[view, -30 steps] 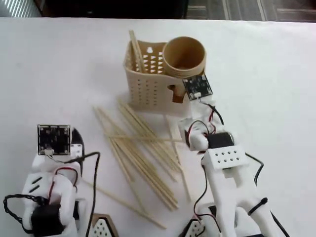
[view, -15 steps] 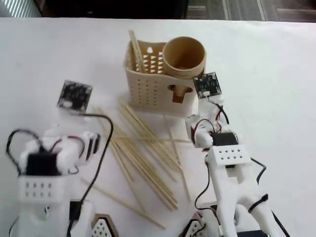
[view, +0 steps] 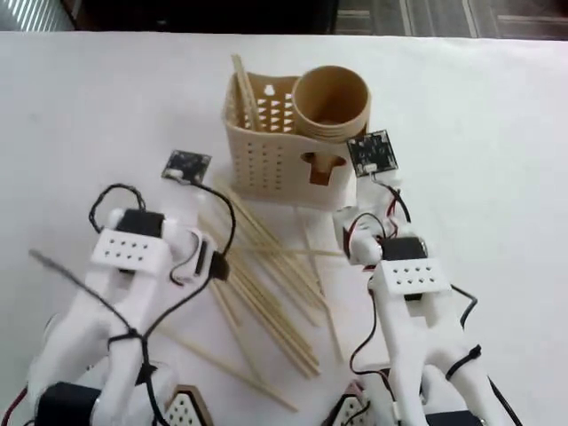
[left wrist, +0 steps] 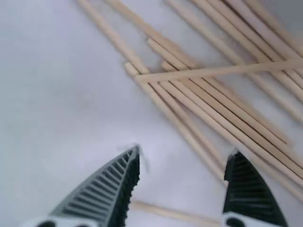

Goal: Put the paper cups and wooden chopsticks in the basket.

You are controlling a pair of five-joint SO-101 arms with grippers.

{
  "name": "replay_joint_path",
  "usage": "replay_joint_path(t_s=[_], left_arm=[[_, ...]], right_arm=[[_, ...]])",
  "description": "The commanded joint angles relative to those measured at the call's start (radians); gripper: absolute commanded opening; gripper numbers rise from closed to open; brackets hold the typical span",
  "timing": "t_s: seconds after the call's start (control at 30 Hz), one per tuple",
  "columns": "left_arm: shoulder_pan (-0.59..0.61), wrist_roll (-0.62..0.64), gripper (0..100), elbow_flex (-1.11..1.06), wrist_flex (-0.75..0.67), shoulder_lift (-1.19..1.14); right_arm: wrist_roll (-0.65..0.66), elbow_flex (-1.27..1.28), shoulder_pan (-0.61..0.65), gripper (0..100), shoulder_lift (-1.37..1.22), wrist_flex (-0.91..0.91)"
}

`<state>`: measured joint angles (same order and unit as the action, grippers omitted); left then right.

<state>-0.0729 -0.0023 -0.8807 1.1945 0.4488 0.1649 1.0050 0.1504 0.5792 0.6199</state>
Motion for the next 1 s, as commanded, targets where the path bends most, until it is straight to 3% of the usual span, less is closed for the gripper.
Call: replay_joint_path(t_s=[0.0, 0.23, 0.47, 0.63, 0.83, 0.97], left_arm=[[-0.007, 0.008, 29, -0.02, -0.089, -0.073], [-0.005, 0.008, 29, 0.041, -0.118, -0.291], [-0.005, 0.008, 16, 0.163, -0.103, -0.449], [-0.002, 0.011, 17, 0.222, -0.06, -0.496], [0.09, 0.005, 15, 0.227, -0.054, -0.507], [0.162, -0.087, 7, 0.227, -0.054, -0.506]], right_arm=[[-0.003, -0.014, -0.007, 1.8, -0.001, -0.018], [-0.003, -0.014, -0.007, 1.8, -0.001, -0.018], [-0.003, -0.014, -0.007, 1.8, -0.001, -0.018], [-0.003, -0.014, -0.007, 1.8, -0.001, -0.018], [-0.003, -0.014, -0.008, 1.8, -0.001, -0.018], [-0.003, -0.014, -0.008, 1.8, -0.001, -0.018]])
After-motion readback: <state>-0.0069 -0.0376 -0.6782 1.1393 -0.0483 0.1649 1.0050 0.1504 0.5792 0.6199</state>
